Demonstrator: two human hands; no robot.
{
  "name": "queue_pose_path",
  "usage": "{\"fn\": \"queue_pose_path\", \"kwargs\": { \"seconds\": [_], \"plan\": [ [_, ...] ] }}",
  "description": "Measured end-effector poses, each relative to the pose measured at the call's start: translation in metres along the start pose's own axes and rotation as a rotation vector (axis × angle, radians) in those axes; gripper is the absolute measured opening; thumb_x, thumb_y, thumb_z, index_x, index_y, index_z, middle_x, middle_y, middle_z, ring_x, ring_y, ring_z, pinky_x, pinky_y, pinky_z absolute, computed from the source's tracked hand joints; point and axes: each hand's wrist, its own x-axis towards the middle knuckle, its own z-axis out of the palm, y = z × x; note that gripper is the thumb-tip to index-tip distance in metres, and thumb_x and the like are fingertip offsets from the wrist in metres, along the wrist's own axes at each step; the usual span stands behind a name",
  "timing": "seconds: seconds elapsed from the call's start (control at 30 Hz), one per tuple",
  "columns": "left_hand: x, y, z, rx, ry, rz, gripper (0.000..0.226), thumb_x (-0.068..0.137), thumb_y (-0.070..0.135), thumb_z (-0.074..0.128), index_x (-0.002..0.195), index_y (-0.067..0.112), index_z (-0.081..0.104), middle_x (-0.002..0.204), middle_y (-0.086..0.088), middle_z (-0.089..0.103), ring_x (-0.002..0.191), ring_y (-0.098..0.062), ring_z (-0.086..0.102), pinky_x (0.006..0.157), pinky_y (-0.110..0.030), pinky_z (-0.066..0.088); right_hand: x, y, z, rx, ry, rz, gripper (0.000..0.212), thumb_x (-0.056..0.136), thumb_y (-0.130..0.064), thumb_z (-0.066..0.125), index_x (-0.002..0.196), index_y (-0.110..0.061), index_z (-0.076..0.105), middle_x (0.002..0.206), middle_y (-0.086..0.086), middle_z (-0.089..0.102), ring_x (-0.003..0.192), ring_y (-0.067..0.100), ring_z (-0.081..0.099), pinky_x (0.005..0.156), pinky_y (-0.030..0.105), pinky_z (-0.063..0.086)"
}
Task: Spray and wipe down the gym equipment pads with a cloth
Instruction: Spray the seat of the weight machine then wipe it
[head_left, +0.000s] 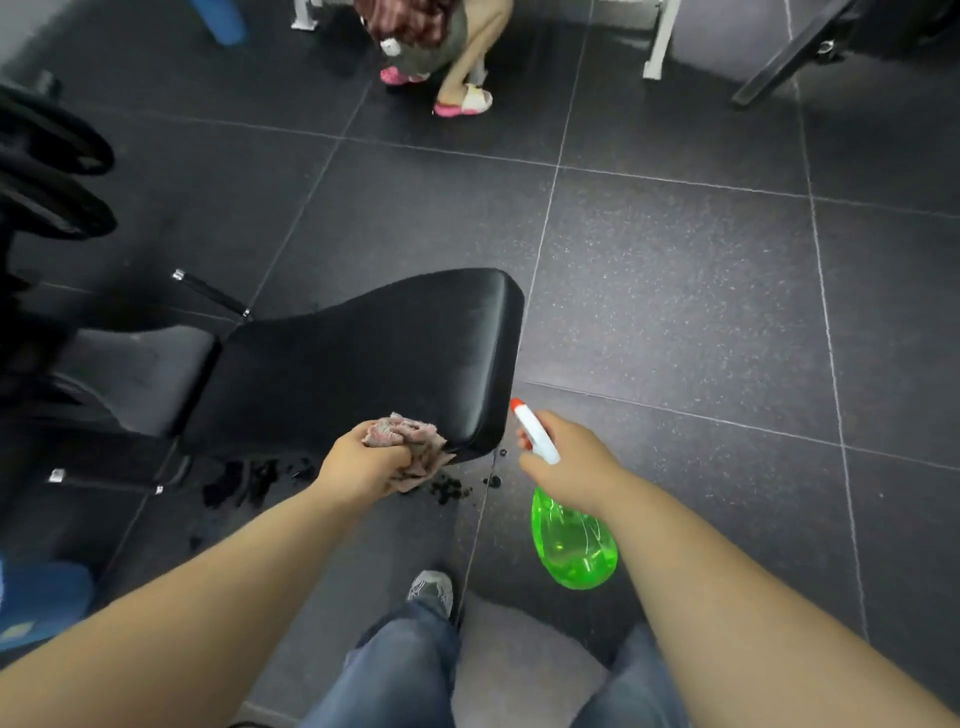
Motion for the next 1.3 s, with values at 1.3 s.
{"fn": "queue_pose_path", "kwargs": {
  "seconds": [1.3],
  "plan": [
    [-0.093, 0.05, 0.242, -0.705, 1.086, -0.138, 0.037, 0.08, -0.003, 0.054, 0.1, 0.021, 0.075, 0.097, -0.002, 0.076, 0.094, -0.018, 0.071, 0.084, -0.033, 0.058, 0.091, 0.001, -0.175, -0.728, -0.876, -0.828, 0.015, 0.094, -0.02, 0.048, 0.107, -0.014, 0.049, 0.101, 0.003, 0.056, 0.09, 0.028, 0.049, 0.071, 0.032, 0.036]
  ]
}}
